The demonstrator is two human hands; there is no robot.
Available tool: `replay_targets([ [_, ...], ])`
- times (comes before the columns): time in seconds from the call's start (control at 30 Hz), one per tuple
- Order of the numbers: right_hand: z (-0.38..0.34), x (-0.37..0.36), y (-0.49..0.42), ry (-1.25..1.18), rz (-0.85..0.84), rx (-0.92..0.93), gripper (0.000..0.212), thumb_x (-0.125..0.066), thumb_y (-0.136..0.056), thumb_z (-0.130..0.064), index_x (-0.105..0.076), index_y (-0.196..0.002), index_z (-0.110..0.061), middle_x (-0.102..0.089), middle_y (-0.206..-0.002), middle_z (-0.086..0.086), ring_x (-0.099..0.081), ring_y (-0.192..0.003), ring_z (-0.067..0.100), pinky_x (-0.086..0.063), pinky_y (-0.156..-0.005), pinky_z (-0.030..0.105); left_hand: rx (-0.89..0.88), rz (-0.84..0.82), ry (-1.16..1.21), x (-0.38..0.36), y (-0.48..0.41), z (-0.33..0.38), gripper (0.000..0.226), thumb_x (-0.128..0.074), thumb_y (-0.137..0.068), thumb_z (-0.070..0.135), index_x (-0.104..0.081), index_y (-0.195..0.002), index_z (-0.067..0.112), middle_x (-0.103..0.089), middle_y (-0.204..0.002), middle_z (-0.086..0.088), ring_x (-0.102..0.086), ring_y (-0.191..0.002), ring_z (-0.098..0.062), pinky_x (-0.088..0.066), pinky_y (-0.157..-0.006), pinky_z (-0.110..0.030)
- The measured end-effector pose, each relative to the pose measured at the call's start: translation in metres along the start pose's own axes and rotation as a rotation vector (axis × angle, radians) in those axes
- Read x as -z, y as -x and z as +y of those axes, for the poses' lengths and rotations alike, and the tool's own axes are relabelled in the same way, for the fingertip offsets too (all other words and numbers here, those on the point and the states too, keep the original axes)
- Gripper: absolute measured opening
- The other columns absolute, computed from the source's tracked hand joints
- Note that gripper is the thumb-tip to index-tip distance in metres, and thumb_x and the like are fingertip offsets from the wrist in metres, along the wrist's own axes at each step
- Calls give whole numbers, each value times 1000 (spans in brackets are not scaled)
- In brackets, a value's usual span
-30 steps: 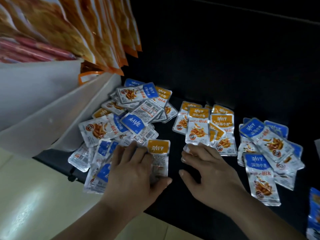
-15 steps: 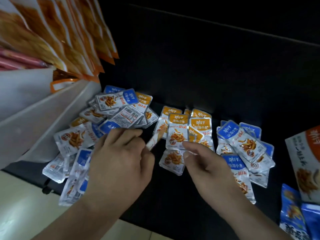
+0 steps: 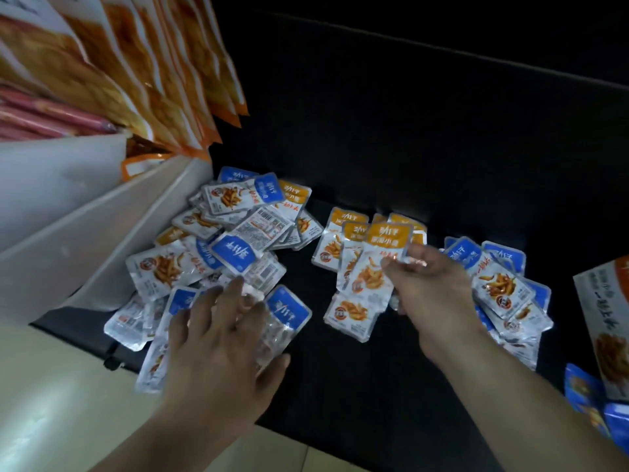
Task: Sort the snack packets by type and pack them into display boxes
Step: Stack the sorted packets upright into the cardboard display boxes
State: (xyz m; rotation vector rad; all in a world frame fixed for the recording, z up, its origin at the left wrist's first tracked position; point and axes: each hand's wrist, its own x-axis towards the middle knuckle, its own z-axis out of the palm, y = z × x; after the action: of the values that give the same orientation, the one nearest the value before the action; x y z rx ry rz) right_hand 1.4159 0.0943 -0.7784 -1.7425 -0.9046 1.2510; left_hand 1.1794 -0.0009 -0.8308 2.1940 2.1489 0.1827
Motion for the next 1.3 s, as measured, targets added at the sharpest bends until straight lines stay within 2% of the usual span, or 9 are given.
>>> replay_targets([
  [0.1,-9,-10,-8,133,49,-11,13,-69,-98,-26,-64,-90,-18,-69,-77,-7,-65,-64,8,-46,-53,22,4,-63,-37,-18,12,-8,81,-60,-78,69,-58,-144,22,-47,-154,-15,-44,-135,-45,-36,-105,-64],
  [0.23,-7,-1,10,290,69,55,28,-67,-99,-37,-62,-126,-34,-62,-108,-9,-53,-75,-1,-53,-65,27,-46,13,-1,-19,8,-7,63,-62,-85,54,-61,-138,21,-60,-138,-2,-58,-117,-33,-43,-95,-53],
  [0.33,1,1,38,239,-89,23,15,-70,-96,-35,-73,-111,-35,-73,-99,-14,-68,-95,6,-60,-87,41,-80,69,12,-13,2,-7,45,-53,-94,44,-69,-127,18,-69,-126,-1,-64,-106,-32,-49,-84,-48],
  [0.43,2,-4,62,224,-243,-43,9,-72,-95,-29,-77,-100,-34,-78,-93,-12,-74,-87,6,-62,-78,35,-45,169,136,1,-7,-7,32,-48,-99,30,-71,-119,19,-72,-112,1,-65,-97,-29,-52,-76,-42],
  [0.63,-20,-31,78,22,-464,-241,23,-71,-94,-33,-76,-112,-19,-80,-105,4,-77,-97,21,-60,-89,44,425,-174,1419,62,3,30,31,-49,-108,37,-73,-93,25,-69,-69,10,-60,-60,-1,-44,-58,-17],
  [0.73,-16,-49,82,-5,-432,-182,15,-69,-98,-22,-78,-108,-16,-80,-102,7,-78,-95,26,-59,-88,46,304,-134,1224,46,24,32,27,-51,-106,43,-70,-92,31,-69,-79,7,-61,-70,-5,-46,-64,-26],
  [0.83,2,-61,80,140,-315,-110,9,-74,-95,-26,-80,-101,-27,-80,-95,-7,-77,-92,16,-59,-86,42,259,120,581,17,41,-6,20,-55,-98,46,-69,-106,35,-66,-113,14,-61,-103,-14,-54,-83,-39],
  [0.93,20,-68,78,204,-320,-140,4,-77,-92,-33,-80,-92,-30,-80,-91,-3,-78,-86,20,-60,-90,53,347,26,254,5,63,-33,61,-55,-87,64,-56,-138,32,-46,-153,-1,-46,-132,-32,-46,-101,-52],
  [1.3,48,-74,82,236,-326,-74,19,-67,-98,-16,-75,-101,-33,-77,-92,-21,-73,-84,-2,-54,-75,25,572,-6,609,-12,48,-44,74,-84,-73,37,-49,-138,37,-60,-123,8,-58,-110,-17,-51,-89,-39],
])
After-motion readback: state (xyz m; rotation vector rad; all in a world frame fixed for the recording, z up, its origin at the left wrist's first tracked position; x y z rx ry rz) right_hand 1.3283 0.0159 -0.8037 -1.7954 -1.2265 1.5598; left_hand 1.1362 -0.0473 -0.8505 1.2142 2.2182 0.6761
